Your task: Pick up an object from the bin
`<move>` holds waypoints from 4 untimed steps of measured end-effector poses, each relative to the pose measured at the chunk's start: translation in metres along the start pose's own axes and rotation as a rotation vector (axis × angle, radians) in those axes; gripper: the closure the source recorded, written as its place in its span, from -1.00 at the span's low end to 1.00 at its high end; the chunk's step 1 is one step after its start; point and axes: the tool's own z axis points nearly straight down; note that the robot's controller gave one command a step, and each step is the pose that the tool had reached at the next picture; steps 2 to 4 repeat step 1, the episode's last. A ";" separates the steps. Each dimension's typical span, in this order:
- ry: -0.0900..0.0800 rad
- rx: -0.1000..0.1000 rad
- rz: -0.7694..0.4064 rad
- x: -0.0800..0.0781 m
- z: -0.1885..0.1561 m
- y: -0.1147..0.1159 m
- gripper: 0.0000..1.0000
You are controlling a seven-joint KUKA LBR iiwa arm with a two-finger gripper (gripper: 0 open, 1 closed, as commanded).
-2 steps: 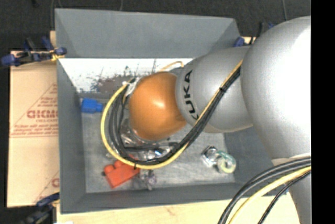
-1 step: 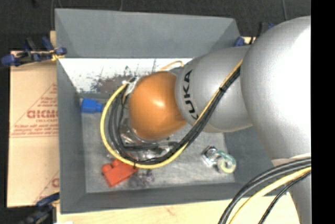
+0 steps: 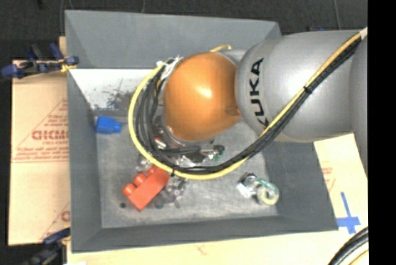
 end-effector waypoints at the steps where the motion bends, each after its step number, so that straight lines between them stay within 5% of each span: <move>1: 0.004 -0.004 0.006 -0.001 -0.007 -0.001 1.00; 4: 0.004 -0.004 0.006 -0.001 -0.007 -0.001 1.00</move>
Offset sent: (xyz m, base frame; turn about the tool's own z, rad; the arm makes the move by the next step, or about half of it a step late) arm 0.0001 0.0001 0.0060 0.0000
